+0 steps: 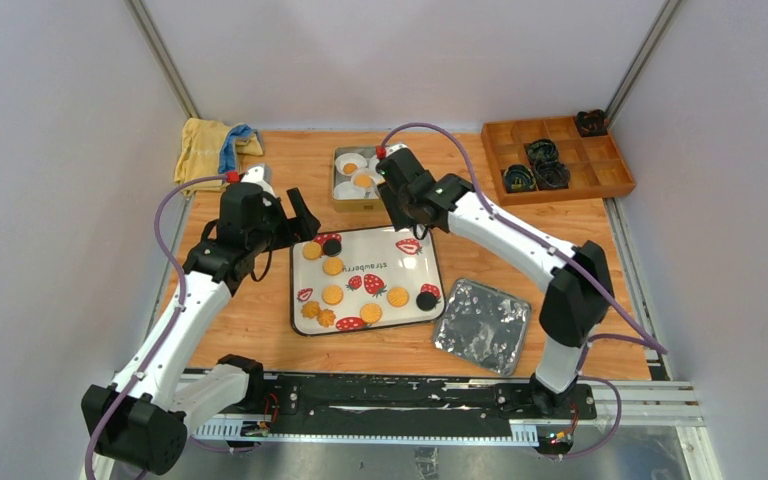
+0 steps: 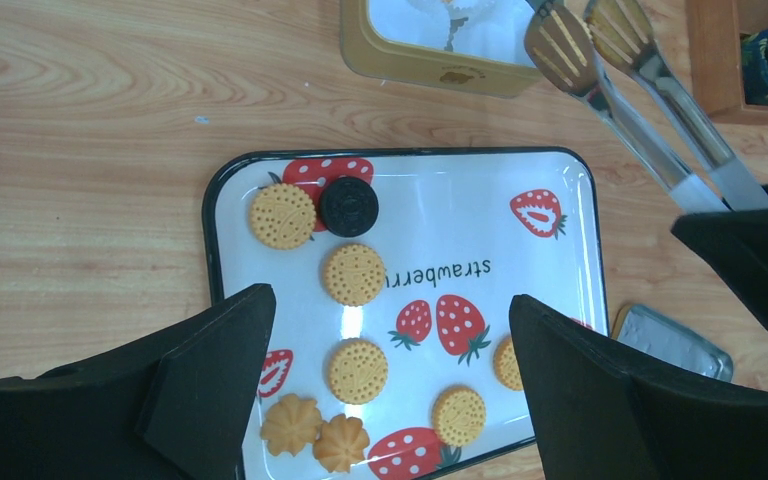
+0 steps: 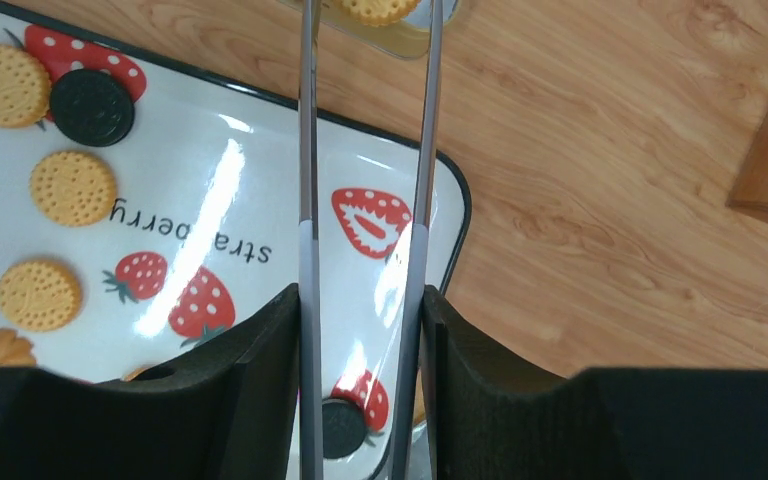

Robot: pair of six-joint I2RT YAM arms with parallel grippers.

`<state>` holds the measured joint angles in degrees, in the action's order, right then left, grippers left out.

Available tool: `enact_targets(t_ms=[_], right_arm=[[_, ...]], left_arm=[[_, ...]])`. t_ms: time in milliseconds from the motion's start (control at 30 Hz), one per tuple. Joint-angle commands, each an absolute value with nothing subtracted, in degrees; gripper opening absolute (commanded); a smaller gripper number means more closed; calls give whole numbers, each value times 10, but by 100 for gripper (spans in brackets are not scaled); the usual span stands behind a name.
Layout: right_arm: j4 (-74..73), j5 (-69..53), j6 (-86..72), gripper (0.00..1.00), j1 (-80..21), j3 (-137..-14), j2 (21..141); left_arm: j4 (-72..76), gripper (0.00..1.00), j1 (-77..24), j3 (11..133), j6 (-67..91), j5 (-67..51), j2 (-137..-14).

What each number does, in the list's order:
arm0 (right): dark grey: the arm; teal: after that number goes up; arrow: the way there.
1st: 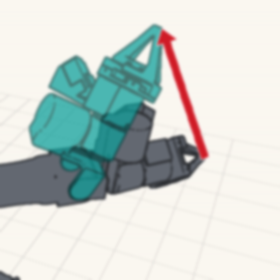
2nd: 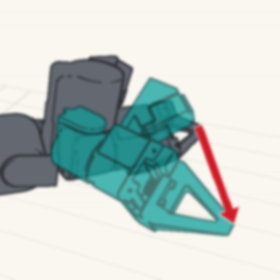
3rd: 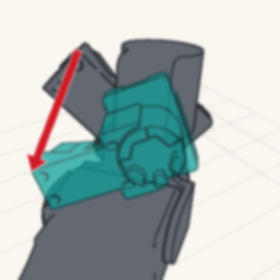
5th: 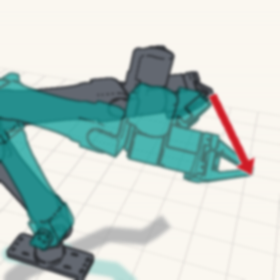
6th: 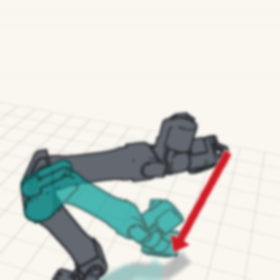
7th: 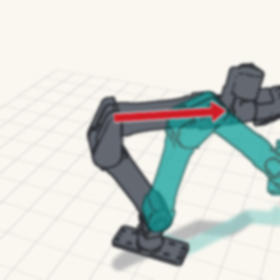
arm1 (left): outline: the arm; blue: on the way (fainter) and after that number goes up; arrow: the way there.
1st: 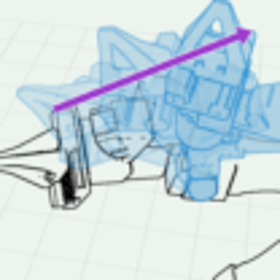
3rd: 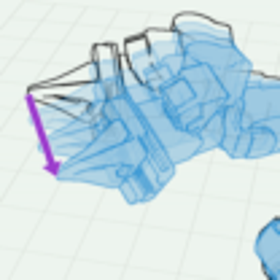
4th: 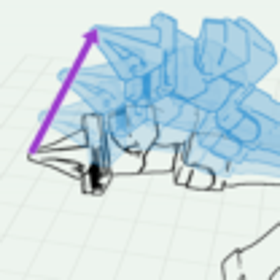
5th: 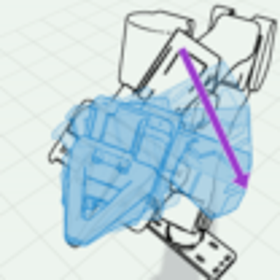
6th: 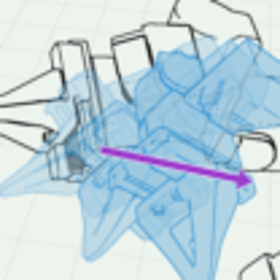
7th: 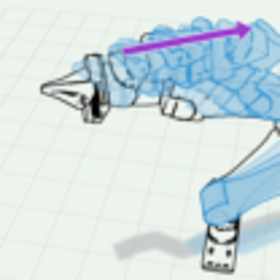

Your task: Pack the cookies

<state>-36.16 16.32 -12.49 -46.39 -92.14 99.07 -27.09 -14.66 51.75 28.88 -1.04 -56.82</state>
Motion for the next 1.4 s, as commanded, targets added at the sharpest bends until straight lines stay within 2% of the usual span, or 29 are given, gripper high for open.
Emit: enact_targets(t_ms=[0,233,533,733,1000,1033,1200,1367], right_arm=[[-345,151,-89,18,-447,-977,1046],[-342,155,-80,17,-424,-1009,1105],[-332,153,-79,17,-401,-989,1088],[-327,127,-80,25,-399,-982,1096],[-327,100,-93,26,-400,-984,1109],[-327,102,-93,27,-400,-983,1110],[-327,120,-99,44,-399,-979,1114],[-327,123,-106,48,-400,-975,1112]], left_arm=[[-264,93,-147,523,278,-8,-579],[-262,93,-147,526,274,-4,-591],[-256,93,-147,529,275,-11,-607],[-255,93,-147,529,276,-13,-609],[-256,93,-147,526,275,-10,-603],[-257,93,-147,526,275,-10,-603],[-254,94,-147,523,271,-22,-600],[-251,95,-147,523,266,-35,-596]])
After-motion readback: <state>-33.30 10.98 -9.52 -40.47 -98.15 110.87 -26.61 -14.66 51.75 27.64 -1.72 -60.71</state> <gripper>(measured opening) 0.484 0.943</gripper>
